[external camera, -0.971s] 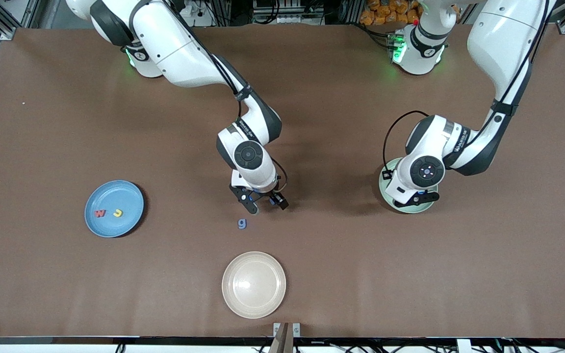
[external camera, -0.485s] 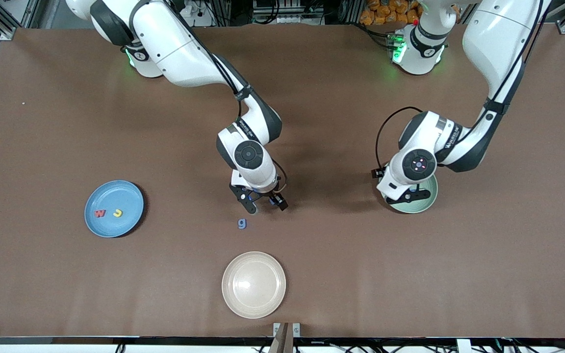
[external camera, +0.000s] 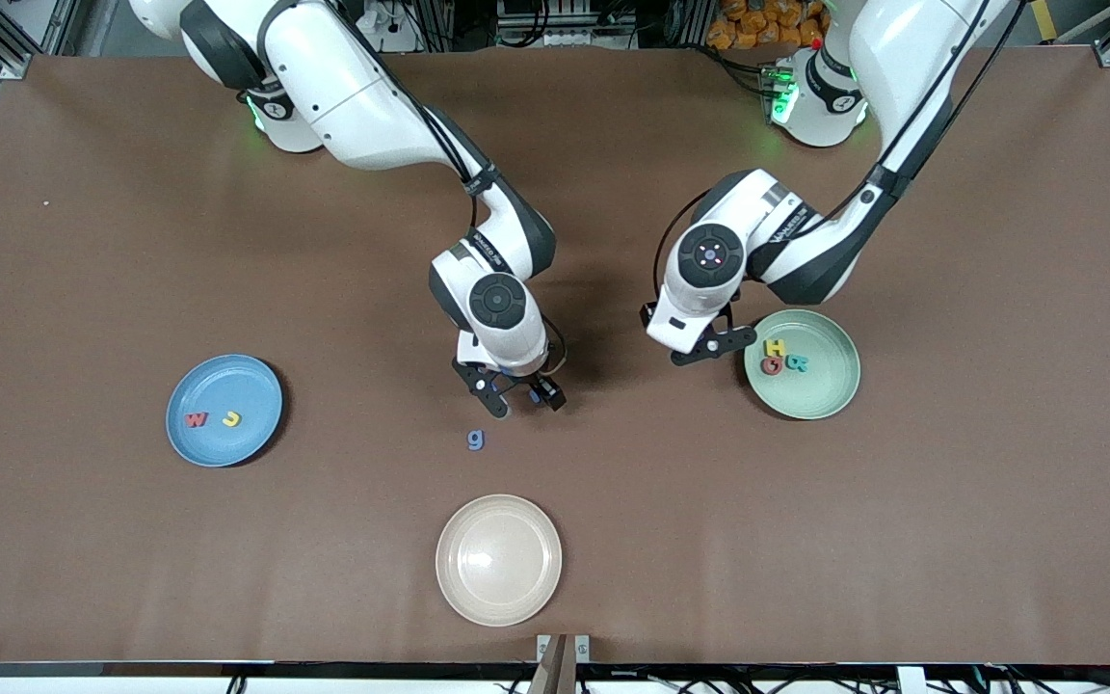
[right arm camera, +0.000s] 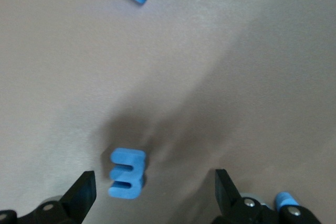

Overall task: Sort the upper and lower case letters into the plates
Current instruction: 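Grasp the blue e with the right gripper while the left gripper withdraws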

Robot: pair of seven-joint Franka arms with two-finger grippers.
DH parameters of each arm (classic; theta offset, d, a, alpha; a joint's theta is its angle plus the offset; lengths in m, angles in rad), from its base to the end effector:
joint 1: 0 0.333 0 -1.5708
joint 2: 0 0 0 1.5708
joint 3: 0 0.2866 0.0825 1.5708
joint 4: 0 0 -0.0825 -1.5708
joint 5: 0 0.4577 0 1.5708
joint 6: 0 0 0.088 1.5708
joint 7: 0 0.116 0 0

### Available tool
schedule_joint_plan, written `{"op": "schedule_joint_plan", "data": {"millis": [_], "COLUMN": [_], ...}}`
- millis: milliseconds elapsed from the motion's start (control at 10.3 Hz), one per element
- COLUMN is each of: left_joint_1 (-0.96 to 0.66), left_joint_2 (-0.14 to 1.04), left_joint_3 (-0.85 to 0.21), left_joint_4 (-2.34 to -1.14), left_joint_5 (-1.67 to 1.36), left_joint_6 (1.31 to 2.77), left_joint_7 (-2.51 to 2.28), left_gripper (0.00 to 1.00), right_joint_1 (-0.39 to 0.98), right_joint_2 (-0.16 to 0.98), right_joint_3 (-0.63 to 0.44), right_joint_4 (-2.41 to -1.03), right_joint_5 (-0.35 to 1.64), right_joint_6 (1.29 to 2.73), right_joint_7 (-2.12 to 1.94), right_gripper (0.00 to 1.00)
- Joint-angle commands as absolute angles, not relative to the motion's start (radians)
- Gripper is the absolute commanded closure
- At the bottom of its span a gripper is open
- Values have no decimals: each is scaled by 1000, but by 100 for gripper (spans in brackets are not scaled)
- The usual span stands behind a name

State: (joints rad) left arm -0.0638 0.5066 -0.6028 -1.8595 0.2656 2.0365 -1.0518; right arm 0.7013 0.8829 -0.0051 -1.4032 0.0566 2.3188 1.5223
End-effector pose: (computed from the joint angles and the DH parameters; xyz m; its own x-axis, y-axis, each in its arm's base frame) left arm 0.5218 -0.3901 0.1890 0.9471 0.2698 -0.1737 0.2449 -0.9575 -0.1524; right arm 0.5859 0.4922 0.1003 0.6509 -0.7582 -0.0372 -0.7591 -0.6501 -0.0339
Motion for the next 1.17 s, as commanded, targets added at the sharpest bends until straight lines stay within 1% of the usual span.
{"op": "schedule_joint_plan", "data": {"millis": [0,291,680,777,971,1068], "left_joint_1": [-64,-78,-149,-172,-192,-192], "left_joint_2": [537,554,590,598,603,606], "left_joint_3": [-603,-601,-601,-601,-600,-598], "left_joint_4": [-1819,-1801,-1747,-1737,-1735,-1735], "left_joint_5": [285,298,298,298,299,298], "left_joint_6": [2034,2034,2037,2040,2042,2043], "left_joint_7": [-1057,-1045,-1046,-1052,-1054,-1052], "left_gripper": [0,0,0,0,0,0], "right_joint_1": [721,718,716,716,722,723], "right_joint_2": [951,954,954,954,954,954], "right_joint_3": [-17,-17,-15,-17,-20,-20], "right_joint_4": [-1286,-1281,-1281,-1281,-1284,-1285], "right_joint_5": [25,25,26,25,-27,-50], "right_joint_6": [2258,2260,2263,2263,2269,2270], "right_joint_7": [1568,1568,1568,1568,1569,1572], "right_gripper": [0,0,0,3,89,100]}}
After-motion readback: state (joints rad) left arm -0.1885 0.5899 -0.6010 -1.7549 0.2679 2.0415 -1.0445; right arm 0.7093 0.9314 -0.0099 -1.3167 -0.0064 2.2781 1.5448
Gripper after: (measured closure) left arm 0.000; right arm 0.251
